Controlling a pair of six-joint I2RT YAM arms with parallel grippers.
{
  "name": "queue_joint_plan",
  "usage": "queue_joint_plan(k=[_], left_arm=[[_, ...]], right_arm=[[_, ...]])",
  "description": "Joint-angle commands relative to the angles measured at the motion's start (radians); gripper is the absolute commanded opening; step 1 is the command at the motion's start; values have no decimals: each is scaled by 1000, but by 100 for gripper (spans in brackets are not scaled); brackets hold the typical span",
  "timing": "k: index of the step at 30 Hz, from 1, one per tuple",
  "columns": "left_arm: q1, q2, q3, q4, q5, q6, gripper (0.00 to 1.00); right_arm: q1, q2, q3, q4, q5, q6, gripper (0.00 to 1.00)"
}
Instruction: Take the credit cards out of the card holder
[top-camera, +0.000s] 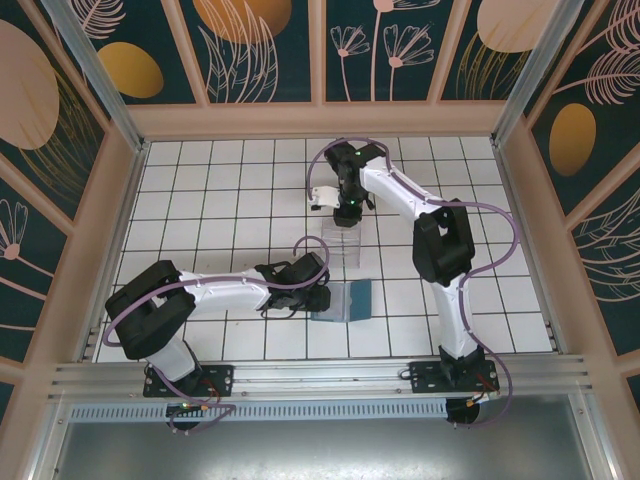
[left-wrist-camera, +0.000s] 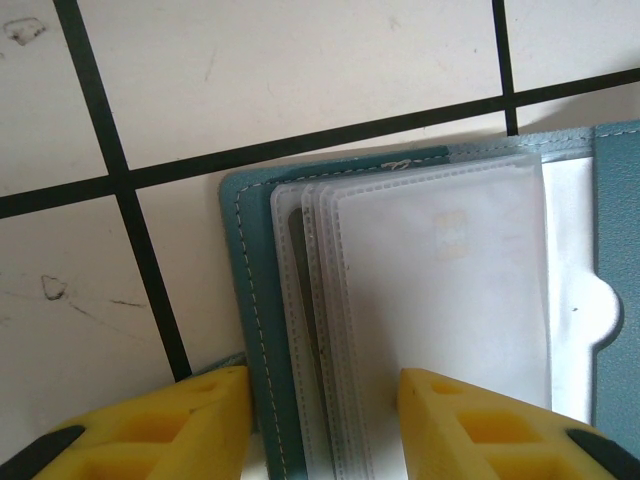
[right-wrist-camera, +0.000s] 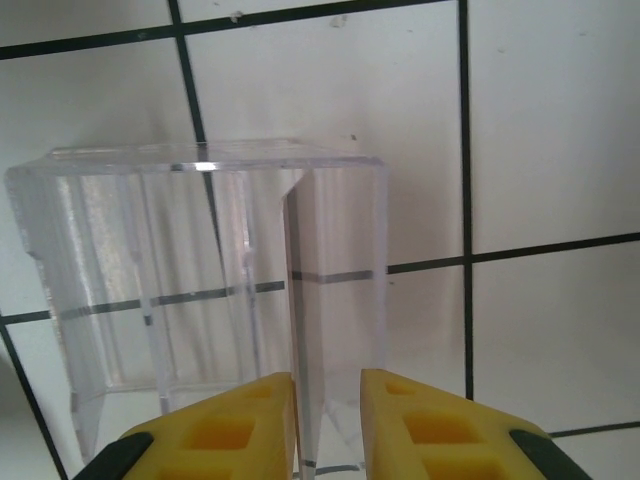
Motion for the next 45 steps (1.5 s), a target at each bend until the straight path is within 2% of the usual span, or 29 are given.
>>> queue_joint_plan(k=[1,16,25,29,35,41,45], left_arm=[[-3,18,-27,-51,40,1,44],[-3,18,-24,-51,39,-3,44],[-3,13,-24,-54,37,-4,44],[-3,12,-24,-54,33,-5,44],[-3,-11,-29,-54,16,-7,44],[-3,-32,-28,-35,15,-18,44],[-3,-51,-32,-17,21,-28,43]], right_arm=[[5,-5,19,34,57,14,25],[3,-37,15,129,128,49,36],[-1,-45,3,167,141,60,37],[-4,-66,5,187,131,114,37],[-6,-142,-40,272,62,324,36],[6,-244,-170,395,21,698,34],[7,-315,-260,409,15,955,27]])
